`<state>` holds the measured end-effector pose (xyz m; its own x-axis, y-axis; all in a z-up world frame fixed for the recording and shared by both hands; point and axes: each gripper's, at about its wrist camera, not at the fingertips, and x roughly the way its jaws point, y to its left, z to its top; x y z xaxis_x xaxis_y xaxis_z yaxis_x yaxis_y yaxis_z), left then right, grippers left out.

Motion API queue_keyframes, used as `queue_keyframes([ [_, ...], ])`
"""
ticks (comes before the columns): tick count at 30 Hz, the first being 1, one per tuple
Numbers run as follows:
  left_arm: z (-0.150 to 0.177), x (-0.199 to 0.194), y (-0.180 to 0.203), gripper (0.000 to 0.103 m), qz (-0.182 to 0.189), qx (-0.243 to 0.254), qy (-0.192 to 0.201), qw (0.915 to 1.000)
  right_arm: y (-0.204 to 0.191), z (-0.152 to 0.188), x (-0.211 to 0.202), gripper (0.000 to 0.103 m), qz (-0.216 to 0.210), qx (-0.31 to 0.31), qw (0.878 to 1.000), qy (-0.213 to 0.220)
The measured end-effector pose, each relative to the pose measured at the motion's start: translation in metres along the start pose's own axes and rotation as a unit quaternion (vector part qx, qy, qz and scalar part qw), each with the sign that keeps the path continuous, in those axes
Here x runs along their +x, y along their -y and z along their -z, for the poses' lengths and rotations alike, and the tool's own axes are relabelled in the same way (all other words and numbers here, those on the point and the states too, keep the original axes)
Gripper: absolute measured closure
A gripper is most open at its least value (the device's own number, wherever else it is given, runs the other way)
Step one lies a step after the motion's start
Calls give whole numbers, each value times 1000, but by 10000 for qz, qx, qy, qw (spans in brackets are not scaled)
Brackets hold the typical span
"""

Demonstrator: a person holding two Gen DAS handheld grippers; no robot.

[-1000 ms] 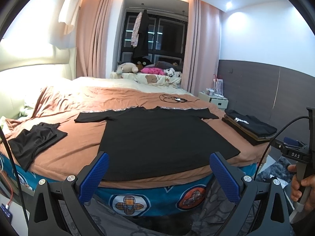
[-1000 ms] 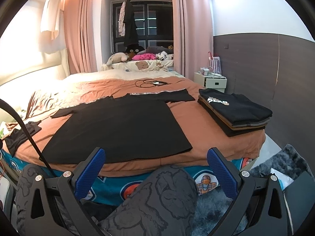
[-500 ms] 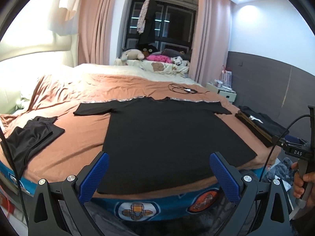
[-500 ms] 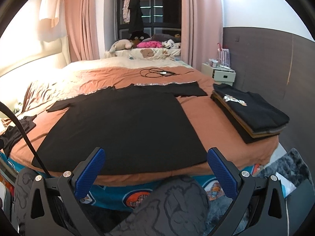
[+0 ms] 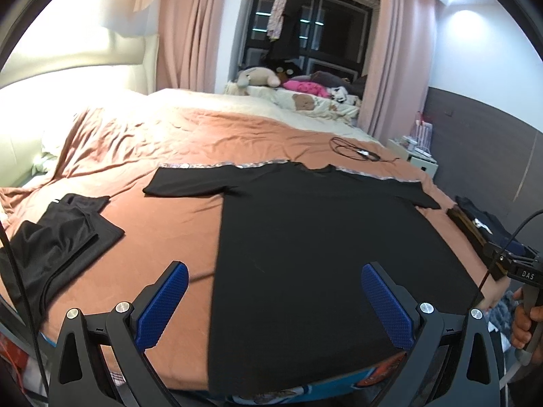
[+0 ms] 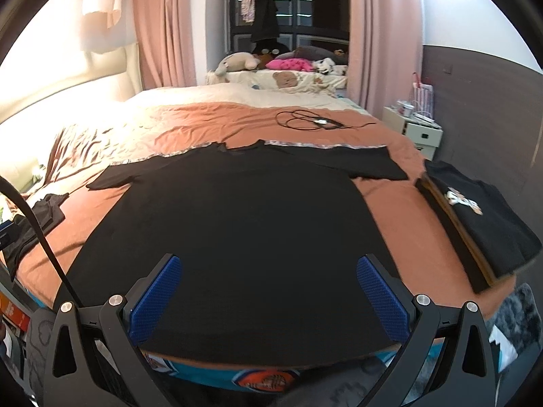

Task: Fold small clothes
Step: 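Move both grippers over the black T-shirt toward its side seam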

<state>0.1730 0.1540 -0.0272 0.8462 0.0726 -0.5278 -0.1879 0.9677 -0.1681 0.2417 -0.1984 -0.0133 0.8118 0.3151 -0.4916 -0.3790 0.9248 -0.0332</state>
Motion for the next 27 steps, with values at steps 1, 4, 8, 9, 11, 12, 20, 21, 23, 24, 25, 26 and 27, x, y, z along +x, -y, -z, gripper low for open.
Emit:
queue_keyframes([
  [1, -4, 6, -4, 1, -21, -41, -26, 10000, -2, -4, 6, 0, -12, -29, 10000, -13],
  [4, -15, 19, -17, 1, -64, -146, -82, 9998, -4, -14, 21, 0, -69, -106, 9999, -69],
  [8, -29, 34, -34, 3, -97, -264, -102, 9996, -6, -29, 41, 0, -191, -149, 9996, -176],
  [9, -33, 38, -38, 3, -122, -301, -102, 9994, -7, -32, 46, 0, -184, -169, 9995, -195],
  [11, -38, 45, -44, 3, -163, -342, -98, 9992, -9, -42, 56, 0, -203, -209, 9993, -240],
  [12, -41, 50, -48, 4, -183, -374, -100, 9991, -10, -46, 60, 0, -228, -243, 9991, -245],
  [20, -64, 81, -89, 11, -319, -786, -138, 9963, -50, -84, 114, 0, -428, -701, 9959, -391],
  [21, -67, 86, -95, 13, -327, -835, -148, 9959, -54, -87, 122, 0, -469, -745, 9951, -461],
  [23, -72, 95, -107, 17, -366, -933, -165, 9948, -61, -93, 137, 0, -563, -792, 9937, -550],
  [24, -74, 99, -114, 17, -402, -969, -160, 9944, -65, -97, 144, 0, -578, -825, 9933, -568],
  [25, -75, 102, -120, 18, -431, -1006, -165, 9939, -68, -101, 152, 0, -583, -868, 9927, -595],
  [26, -78, 108, -128, 20, -449, -1065, -204, 9931, -72, -104, 159, 0, -593, -893, 9923, -620],
  [27, -80, 112, -133, 21, -454, -1093, -234, 9927, -75, -109, 168, 0, -632, -906, 9918, -647],
])
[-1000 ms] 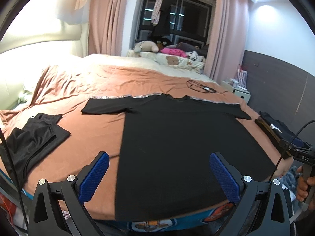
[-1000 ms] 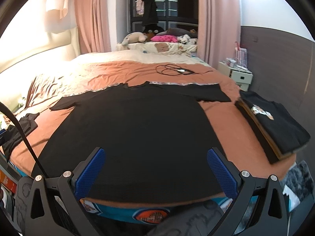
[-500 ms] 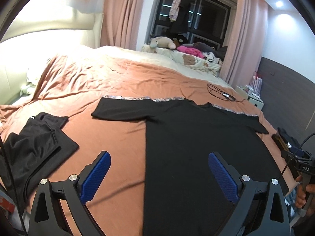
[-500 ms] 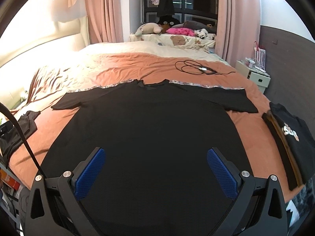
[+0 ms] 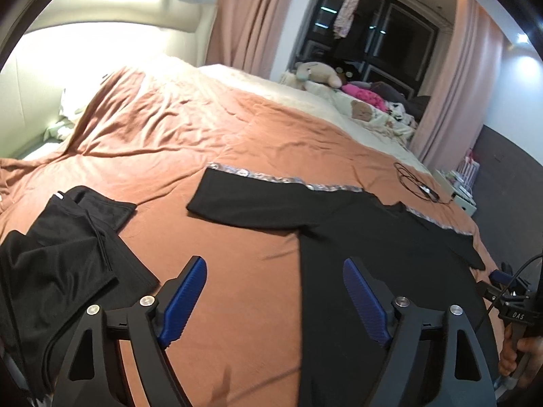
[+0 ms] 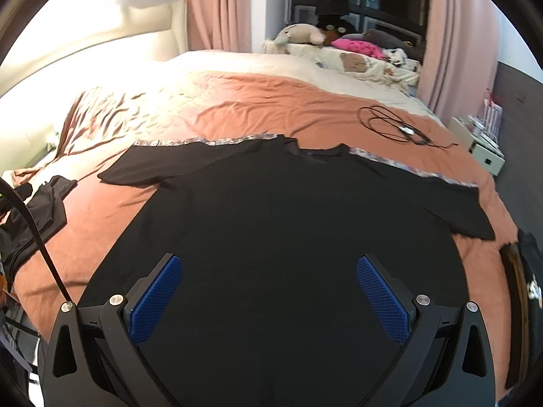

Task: Fold small clothes
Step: 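Move both grippers over the black T-shirt toward its side seam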

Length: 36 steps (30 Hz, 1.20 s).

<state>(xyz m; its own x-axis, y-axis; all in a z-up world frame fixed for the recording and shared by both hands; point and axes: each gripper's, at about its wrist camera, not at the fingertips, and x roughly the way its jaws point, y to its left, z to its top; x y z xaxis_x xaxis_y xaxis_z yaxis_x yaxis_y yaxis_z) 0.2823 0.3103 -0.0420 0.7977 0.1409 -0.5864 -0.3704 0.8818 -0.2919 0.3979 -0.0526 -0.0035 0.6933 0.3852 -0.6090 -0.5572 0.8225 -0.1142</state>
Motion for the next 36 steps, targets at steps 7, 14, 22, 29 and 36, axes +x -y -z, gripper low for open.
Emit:
queue_keyframes([
  [7, -26, 38, -37, 24, -205, -153, -299, 9992, -10, -28, 45, 0, -235, -40, 9997, -64],
  [14, -48, 79, -70, 30, -320, -299, -592, 9973, -24, -49, 94, 19, -430, -38, 9987, -258],
  [22, -72, 119, -95, 31, -265, -475, -847, 9949, -44, -73, 140, 35, -575, -65, 9974, -430],
  [29, -91, 155, -102, 31, -178, -523, -1123, 9921, -55, -89, 174, 44, -733, 50, 9956, -575],
  [36, -101, 199, -115, 32, -209, -623, -1447, 9873, -61, -104, 208, 44, -862, 272, 9928, -787],
])
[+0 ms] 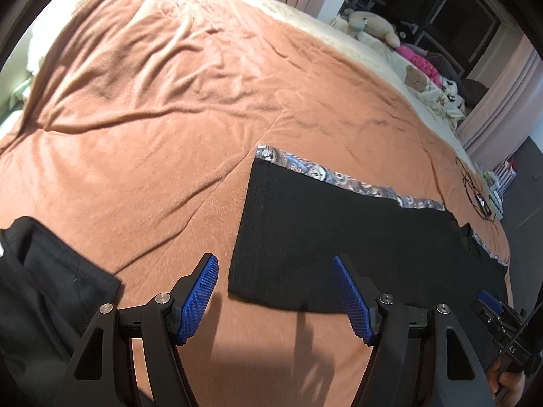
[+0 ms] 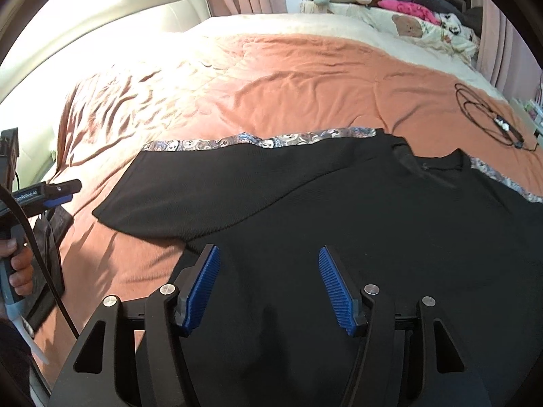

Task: Fold small clothes
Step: 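Move both grippers over the black T-shirt toward its side seam, then grasp the side edge of the black T-shirt with the left gripper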

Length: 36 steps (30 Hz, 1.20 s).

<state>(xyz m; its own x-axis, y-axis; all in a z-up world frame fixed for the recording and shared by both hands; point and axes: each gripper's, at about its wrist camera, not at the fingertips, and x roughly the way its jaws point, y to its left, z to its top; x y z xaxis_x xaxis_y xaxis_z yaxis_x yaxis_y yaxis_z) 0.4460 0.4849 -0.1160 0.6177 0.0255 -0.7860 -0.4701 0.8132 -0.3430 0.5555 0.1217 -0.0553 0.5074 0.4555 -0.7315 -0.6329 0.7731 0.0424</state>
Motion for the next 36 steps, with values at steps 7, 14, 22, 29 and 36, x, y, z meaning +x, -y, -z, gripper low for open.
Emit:
queue_keyframes([
  [7, -8, 41, -11, 41, 104, -210, -364, 9991, -9, -17, 36, 63, -131, 127, 9995, -249],
  [14, -12, 68, -18, 46, 89, -310, -524, 9981, -13, -30, 76, 76, -222, 306, 9982, -464],
  [22, -25, 78, -18, 62, 164, -481, -429, 9978, -22, -42, 114, 78, -368, 496, 9959, -666],
  [29, -31, 92, -14, 83, 525, -767, -466, 9946, -23, -49, 135, 92, -582, 840, 9914, -814],
  [36, -35, 81, -13, 96, 729, -810, -369, 9934, -23, -52, 147, 96, -908, 1159, 9850, -904],
])
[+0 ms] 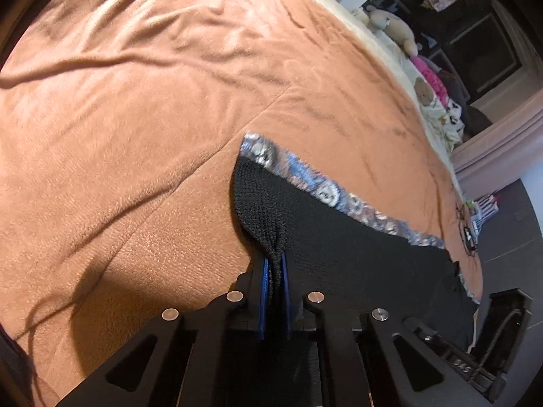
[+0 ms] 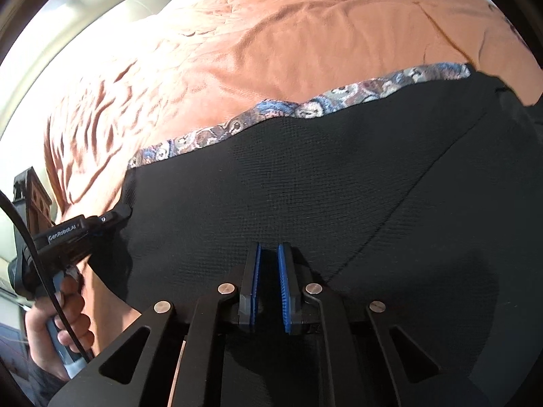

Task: Fold small clothes
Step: 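Grasp the side edge of the black T-shirt with the left gripper, then lift the held side and fold it over toward the collar, release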

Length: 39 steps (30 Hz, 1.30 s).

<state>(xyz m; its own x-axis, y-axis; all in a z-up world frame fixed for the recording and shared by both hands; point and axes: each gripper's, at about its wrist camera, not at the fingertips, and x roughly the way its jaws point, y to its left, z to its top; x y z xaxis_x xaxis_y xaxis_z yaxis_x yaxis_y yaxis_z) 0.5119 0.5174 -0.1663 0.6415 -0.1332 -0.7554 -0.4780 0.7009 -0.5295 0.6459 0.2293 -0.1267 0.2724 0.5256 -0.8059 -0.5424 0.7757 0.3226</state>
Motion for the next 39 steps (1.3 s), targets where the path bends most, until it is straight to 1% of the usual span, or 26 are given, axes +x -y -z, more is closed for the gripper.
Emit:
queue_keyframes([
  [3, -4, -13, 11, 96, 80, 91, 110, 9999, 0, 2, 9, 96, 67, 58, 10000, 2],
  [6, -10, -29, 24, 96, 277, 125, 266, 9992, 3, 1, 11, 96, -7, 274, 9996, 45],
  [8, -13, -36, 37, 96, 286, 251, 302, 9988, 2, -2, 10, 96, 10, 289, 9996, -1],
  [10, -15, -46, 54, 96, 296, 426, 348, 9980, 0, -5, 7, 96, 40, 203, 9998, -83],
  [12, -17, -52, 66, 96, 318, 503, 378, 9975, 0, -7, -8, 94, 157, 139, 9998, 12],
  [13, -17, -55, 72, 96, 332, 549, 395, 9972, 1, -7, -17, 86, 86, 156, 9998, 110],
  [14, -18, -58, 80, 96, 351, 601, 406, 9967, 4, -7, -27, 77, -80, 195, 9995, 218],
  [15, -19, -59, 84, 96, 349, 623, 407, 9966, 6, -6, -35, 51, -151, 206, 9992, 293],
  [16, -18, -61, 89, 96, 352, 643, 410, 9965, 8, -5, -44, 33, -127, 177, 9989, 407],
  [17, -19, -62, 95, 96, 363, 661, 416, 9963, 9, -3, -56, 30, -65, 97, 9983, 564],
  [22, -17, -68, 130, 96, 411, 857, 424, 9946, 28, 6, -90, 30, -86, 82, 9970, 763],
  [27, -12, -72, 172, 96, 434, 1158, 424, 9914, 51, 16, -121, 30, 85, 16, 9952, 974],
  [30, -5, -69, 197, 96, 408, 1335, 393, 9894, 64, 18, -138, 30, 54, 49, 9943, 1064],
  [33, 2, -64, 217, 96, 388, 1465, 371, 9878, 79, 22, -156, 30, 110, 68, 9933, 1150],
  [39, 15, -49, 252, 96, 375, 1676, 247, 9848, 109, 29, -185, 30, 61, 258, 9918, 1251],
])
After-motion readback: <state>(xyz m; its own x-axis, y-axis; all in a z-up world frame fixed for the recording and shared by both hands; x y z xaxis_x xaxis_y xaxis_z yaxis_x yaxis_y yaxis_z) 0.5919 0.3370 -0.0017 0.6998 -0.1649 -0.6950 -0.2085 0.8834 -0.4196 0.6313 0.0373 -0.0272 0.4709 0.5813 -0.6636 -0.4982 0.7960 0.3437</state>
